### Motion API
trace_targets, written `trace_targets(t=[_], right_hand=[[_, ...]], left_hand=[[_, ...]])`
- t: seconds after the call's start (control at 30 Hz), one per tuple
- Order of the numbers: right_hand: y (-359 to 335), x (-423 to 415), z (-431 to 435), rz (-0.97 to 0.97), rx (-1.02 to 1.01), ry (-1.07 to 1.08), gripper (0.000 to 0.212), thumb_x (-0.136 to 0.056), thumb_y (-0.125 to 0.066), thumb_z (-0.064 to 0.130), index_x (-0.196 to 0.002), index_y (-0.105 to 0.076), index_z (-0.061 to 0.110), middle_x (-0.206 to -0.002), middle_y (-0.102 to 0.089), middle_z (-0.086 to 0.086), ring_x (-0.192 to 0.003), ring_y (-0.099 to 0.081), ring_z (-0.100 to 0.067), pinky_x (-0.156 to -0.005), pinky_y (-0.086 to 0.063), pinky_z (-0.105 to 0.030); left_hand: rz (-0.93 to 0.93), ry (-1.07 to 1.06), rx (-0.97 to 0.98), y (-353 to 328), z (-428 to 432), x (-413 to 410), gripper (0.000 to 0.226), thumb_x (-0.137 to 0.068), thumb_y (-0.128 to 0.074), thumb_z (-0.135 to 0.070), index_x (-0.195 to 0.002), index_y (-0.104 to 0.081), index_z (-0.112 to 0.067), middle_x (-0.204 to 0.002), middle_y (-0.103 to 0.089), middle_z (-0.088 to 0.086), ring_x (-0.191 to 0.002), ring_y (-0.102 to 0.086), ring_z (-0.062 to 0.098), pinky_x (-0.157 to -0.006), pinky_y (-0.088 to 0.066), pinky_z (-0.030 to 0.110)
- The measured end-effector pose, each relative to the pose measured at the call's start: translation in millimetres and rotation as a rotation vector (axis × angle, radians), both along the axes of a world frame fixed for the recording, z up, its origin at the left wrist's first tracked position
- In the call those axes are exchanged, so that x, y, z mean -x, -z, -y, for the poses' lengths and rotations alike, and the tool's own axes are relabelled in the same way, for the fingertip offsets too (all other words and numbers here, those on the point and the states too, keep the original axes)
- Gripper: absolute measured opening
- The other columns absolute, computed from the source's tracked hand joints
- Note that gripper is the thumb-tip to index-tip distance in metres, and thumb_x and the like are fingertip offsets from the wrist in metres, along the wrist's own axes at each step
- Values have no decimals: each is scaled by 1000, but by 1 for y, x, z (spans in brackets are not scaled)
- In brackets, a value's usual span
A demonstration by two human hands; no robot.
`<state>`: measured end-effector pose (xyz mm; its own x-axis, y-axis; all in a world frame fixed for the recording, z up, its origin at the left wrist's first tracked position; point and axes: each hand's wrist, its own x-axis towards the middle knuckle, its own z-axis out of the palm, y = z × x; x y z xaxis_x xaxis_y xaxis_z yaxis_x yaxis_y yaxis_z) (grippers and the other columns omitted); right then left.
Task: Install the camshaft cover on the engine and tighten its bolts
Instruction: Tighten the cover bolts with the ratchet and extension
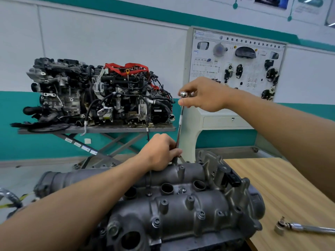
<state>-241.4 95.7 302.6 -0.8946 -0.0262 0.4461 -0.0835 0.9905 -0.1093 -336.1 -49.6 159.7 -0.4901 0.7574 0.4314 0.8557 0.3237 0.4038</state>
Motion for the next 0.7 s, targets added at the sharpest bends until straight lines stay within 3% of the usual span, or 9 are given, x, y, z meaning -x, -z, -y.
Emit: trace_targets(t=[0.07,0.17,0.23,0.33,0.4,0.43,0.5,0.63,0.7], right_hand=[[0,-8,5,-96,-37,-14,35,-90,-70,37,-103,-72,5,-90,-70,-17,-71,-56,-19,-78,-49,-34],[-14,-27,12,-292,-7,-73,42,-85,-71,42,-99,-72,3,-89,-72,-16,-75,-63,-28,-86,-53,-48],[-27,-34,21,-295,33,-78,42,-83,-74,43,-104,-74,7,-94,-75,-9,-80,-67,-22,-89,-54,-44],[-29,-32,32,-229,-21,-39,37,-83,-76,42,-107,-75,13,-92,-72,6,-73,-60,-1,-85,-52,-29],[-21,-31,40,-222,-46,-43,30,-87,-73,40,-84,-70,11,-71,-63,0,-59,-50,-8,-69,-49,-31],[-17,-32,46,-228,-48,-46,36,-89,-71,40,-76,-64,7,-67,-60,-9,-57,-51,-16,-66,-50,-37],[-10,-34,61,-239,-37,-76,43,-94,-64,39,-72,-59,2,-68,-61,-17,-63,-64,-27,-70,-53,-47],[-2,-34,110,-199,1,-244,38,-100,-56,35,-79,-62,4,-71,-67,-13,-64,-72,-9,-70,-55,-50],[4,-35,145,-173,-39,-337,37,-100,-55,37,-85,-66,5,-72,-69,-11,-63,-70,-10,-67,-55,-45]], left_hand=[[-48,49,-49,0,2,-4,35,-94,-66,-31,-67,-69,-9,-62,-68,2,-60,-61,13,-59,-42,28],[-50,151,-249,-5,0,-14,37,-94,-66,-30,-61,-62,-16,-51,-58,-7,-47,-50,3,-49,-36,16],[-33,123,-297,-12,-1,-18,36,-95,-65,-30,-63,-63,-14,-52,-58,-4,-45,-47,6,-48,-38,21],[-39,65,-142,-27,11,-14,30,-96,-65,-28,-74,-71,-8,-67,-70,5,-60,-63,19,-58,-51,32],[-31,93,-11,-36,32,-10,24,-94,-68,-26,-79,-73,-8,-73,-74,4,-69,-70,20,-66,-56,35],[-34,107,36,-41,48,-8,22,-93,-70,-24,-78,-73,-8,-73,-75,3,-69,-71,19,-67,-56,35],[-52,96,79,-49,89,-6,20,-91,-72,-25,-77,-73,-11,-68,-74,0,-62,-70,13,-61,-56,28],[7,12,21,-47,189,-12,11,-87,-75,-29,-81,-75,-21,-58,-69,-14,-47,-57,-2,-48,-41,9],[69,-26,3,-34,231,-22,12,-85,-76,-33,-83,-76,-21,-63,-72,-14,-50,-59,-3,-50,-44,12]])
